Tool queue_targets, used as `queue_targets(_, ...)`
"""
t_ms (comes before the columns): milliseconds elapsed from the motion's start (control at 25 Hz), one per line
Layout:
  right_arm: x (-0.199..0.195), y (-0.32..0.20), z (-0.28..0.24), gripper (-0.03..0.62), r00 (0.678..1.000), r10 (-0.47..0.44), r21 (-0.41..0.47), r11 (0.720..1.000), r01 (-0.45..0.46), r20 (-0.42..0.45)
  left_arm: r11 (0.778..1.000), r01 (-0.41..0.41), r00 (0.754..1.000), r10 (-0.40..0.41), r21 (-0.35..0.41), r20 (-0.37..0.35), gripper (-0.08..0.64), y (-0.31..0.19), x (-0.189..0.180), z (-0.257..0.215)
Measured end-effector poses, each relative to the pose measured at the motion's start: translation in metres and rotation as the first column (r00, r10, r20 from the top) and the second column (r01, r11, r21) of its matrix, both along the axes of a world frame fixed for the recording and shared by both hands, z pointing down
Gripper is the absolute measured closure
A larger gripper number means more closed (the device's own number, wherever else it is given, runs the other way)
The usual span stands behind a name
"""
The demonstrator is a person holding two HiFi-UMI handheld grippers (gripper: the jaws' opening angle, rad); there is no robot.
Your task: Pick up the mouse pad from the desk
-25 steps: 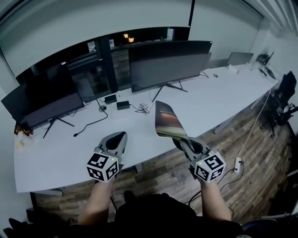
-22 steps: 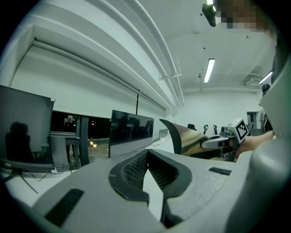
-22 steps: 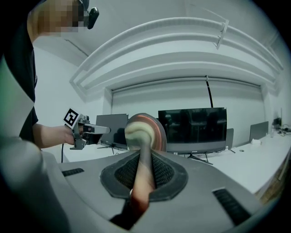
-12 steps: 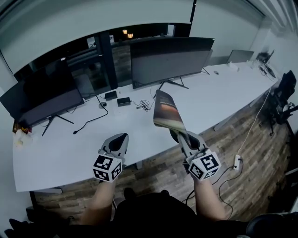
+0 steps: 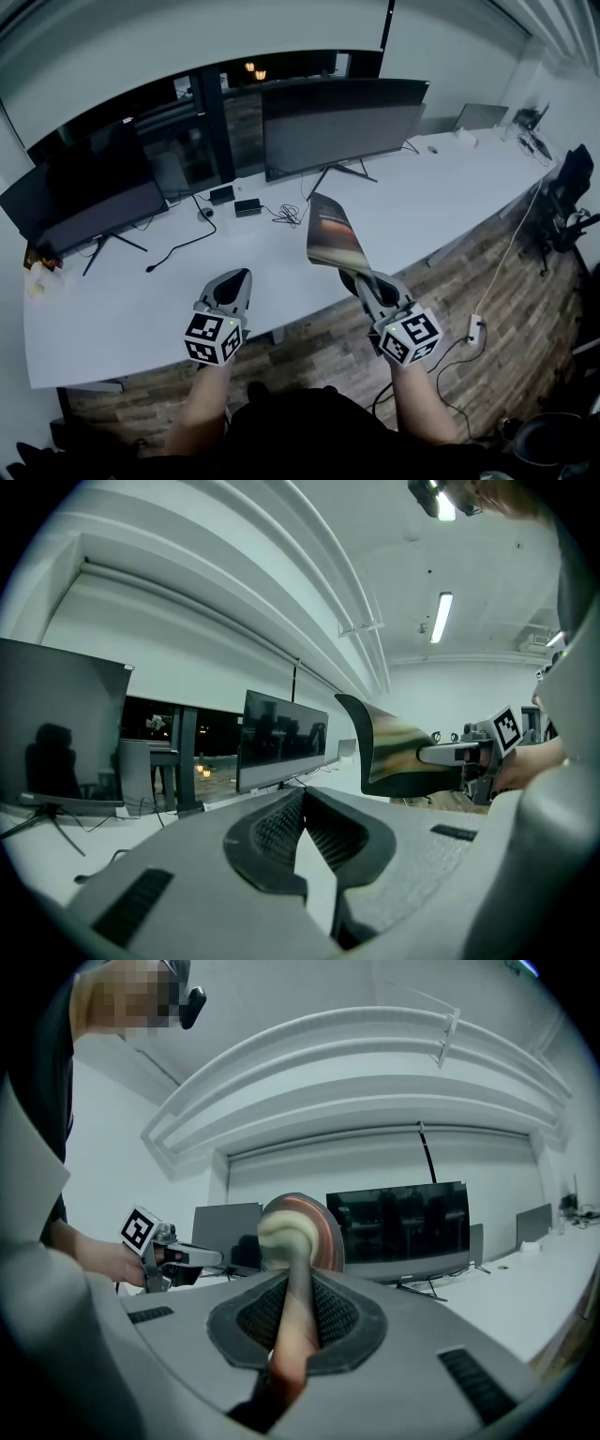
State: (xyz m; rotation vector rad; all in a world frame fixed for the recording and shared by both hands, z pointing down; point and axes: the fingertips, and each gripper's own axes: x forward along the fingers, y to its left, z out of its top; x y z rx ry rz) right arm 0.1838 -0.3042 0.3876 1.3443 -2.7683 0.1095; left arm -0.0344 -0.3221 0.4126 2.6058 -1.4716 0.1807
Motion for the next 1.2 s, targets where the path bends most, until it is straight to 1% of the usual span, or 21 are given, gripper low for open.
queue_targets(200,0.008,0.006,-0.009,0.558,1.000,-0.008,0.009,1.000,0.008,0.001,1.000,-0.019,1.000,0.018,0.022,0.023,0.552,0.000,0.006,-0.015)
queue_targets(400,0.007,0.008,-0.011,0.558,1.000,-0.021,0.011,1.000,0.022,-0.015,1.000,-0.006,1.000,0.005,0.026,0.014,0.552,-0.003,0.004,-0.021)
queue_targets(600,0.013,0.008,-0.015,0.558,1.000,-0.009,0.008,1.000,0.009,0.010,1.000,-0.008,1.000,0.007,0.024,0.005,0.551,-0.001,0.007,-0.022)
queue_targets(880,0.017,0.009,-0.015,0.558,0.999,-0.009,0.003,1.000,0.009,0.032,1.000,0.012,1.000,-0.012,0.004,-0.008,0.552,0.004,0.005,-0.014)
queue_targets(1200,0.015,0.006,-0.010,0.558,0.999,-0.022,-0.010,1.000,0.022,0.033,1.000,0.014,1.000,-0.014,0.006,-0.010,0.552,0.000,0.007,-0.014)
